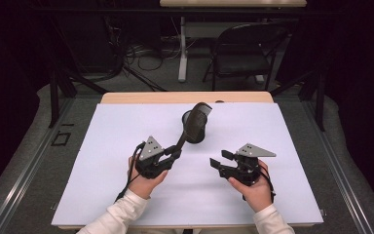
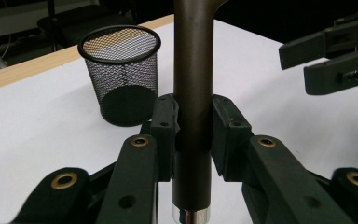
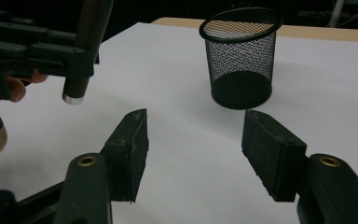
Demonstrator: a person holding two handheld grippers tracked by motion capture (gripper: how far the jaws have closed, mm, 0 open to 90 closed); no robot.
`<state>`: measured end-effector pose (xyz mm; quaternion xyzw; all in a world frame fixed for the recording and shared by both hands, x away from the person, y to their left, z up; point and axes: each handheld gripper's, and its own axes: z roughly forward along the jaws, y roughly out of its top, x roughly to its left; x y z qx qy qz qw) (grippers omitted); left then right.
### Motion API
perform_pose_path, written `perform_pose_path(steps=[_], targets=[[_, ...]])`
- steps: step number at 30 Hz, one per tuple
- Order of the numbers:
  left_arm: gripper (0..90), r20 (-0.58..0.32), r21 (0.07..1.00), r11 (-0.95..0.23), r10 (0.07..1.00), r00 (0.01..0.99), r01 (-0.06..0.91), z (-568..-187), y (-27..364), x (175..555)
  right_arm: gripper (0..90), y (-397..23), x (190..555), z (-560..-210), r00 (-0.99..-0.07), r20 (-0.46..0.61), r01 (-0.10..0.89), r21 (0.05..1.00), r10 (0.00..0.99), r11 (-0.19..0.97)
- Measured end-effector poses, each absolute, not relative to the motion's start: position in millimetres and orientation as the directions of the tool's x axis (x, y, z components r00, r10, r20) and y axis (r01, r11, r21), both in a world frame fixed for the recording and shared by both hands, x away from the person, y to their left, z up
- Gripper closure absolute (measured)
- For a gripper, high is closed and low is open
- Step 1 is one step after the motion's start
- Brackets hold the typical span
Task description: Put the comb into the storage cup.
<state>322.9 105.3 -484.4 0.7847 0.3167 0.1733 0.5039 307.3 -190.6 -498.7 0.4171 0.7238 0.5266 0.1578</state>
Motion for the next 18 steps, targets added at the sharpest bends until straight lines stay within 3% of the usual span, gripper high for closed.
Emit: perform_pose_path(steps=[18], targets=[[72.9,-0.055,0.905,-0.279,0.672,0.739,0.321,-484.7,106.7,322.4,45.4,-172.2,318.1,-471.0,-0.625,0.307,0.462,0.887,0.718,0.024]])
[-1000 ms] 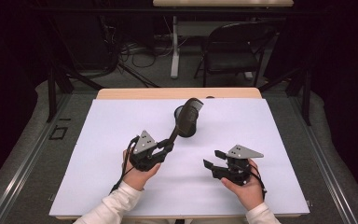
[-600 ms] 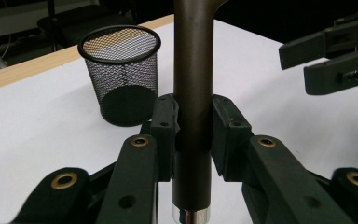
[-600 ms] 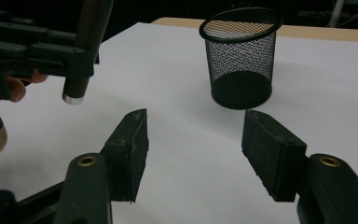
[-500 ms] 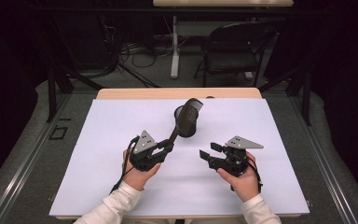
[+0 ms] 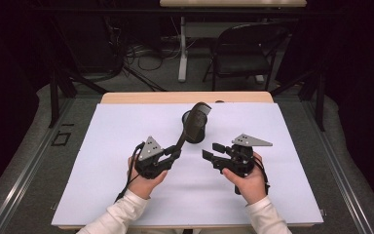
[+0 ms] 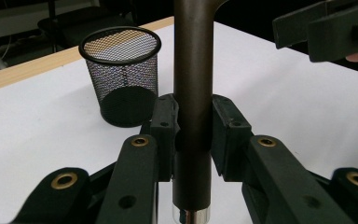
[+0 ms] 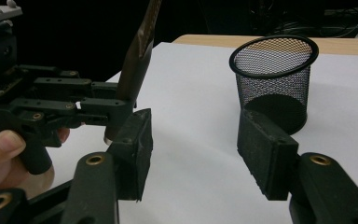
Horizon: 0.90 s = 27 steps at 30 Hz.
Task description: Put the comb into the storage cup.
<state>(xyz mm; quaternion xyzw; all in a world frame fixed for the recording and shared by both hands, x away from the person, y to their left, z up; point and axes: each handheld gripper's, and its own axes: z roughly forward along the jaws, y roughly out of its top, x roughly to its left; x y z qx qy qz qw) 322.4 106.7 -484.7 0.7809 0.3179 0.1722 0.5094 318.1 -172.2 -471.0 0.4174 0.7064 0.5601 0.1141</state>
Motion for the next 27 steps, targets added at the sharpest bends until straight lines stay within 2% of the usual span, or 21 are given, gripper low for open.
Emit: perform_pose_path(steps=[27], targets=[[72.9,-0.079,0.902,-0.272,0.659,0.748,0.335,-489.8,103.9,320.7,46.7,-179.9,317.8,-459.7,-0.608,0.400,0.509,0.859,0.686,-0.049]])
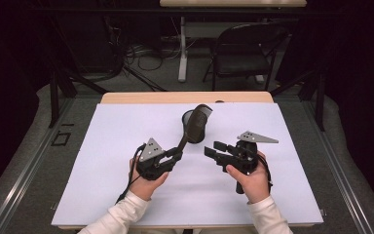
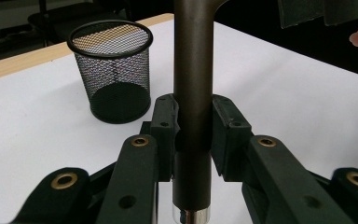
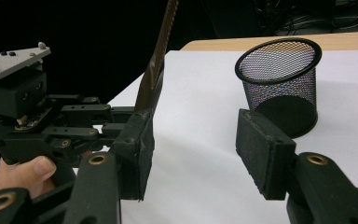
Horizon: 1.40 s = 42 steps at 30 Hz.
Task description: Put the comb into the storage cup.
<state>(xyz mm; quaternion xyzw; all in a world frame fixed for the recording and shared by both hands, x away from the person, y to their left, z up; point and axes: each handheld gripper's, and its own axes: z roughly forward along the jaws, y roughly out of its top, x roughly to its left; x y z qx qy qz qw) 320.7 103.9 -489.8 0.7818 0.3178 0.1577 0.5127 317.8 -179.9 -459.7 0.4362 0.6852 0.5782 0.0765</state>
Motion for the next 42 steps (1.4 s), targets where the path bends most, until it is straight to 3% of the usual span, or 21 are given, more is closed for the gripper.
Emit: perform_pose_path(steps=[16,42], targets=[[72.9,-0.079,0.895,-0.293,0.638,0.766,0.336,-496.9,94.7,316.1,47.3,-189.2,318.1,-455.4,-0.586,0.435,0.519,0.849,0.683,-0.096],[72.9,-0.034,0.882,-0.357,0.604,0.796,0.309,-509.9,78.0,308.1,55.6,-204.6,319.7,-452.0,-0.512,0.545,0.582,0.789,0.664,-0.199]])
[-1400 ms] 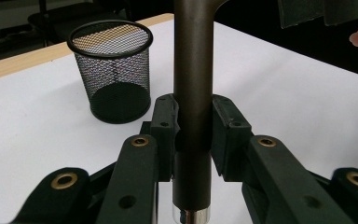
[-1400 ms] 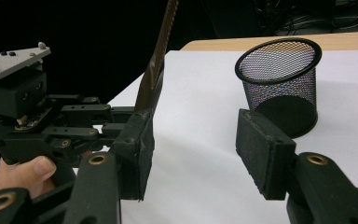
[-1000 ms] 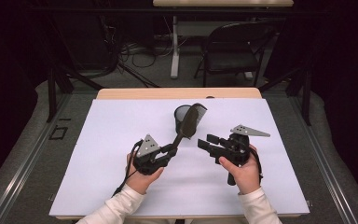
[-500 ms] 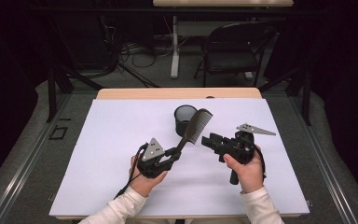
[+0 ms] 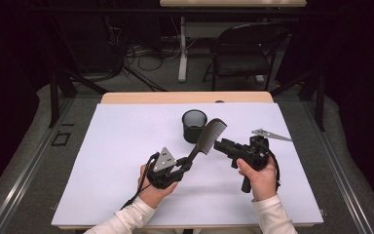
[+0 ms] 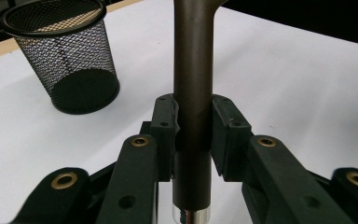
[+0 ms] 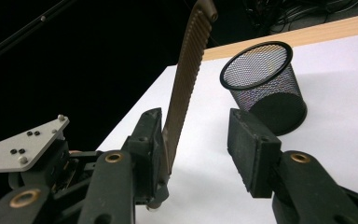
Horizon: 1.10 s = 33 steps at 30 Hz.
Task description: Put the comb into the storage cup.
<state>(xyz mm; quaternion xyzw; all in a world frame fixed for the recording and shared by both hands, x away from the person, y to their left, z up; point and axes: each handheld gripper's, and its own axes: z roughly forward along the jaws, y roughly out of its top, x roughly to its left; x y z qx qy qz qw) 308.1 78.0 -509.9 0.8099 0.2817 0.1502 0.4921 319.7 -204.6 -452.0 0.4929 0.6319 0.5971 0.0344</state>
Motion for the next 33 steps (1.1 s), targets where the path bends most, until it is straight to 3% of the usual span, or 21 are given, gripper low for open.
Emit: perform_pose_path(steps=[33], targets=[[72.9,-0.016,0.864,-0.405,0.569,0.822,0.297,-519.4,65.6,300.8,69.4,-215.5,324.0,-455.0,-0.445,0.632,0.659,0.711,0.635,-0.246]])
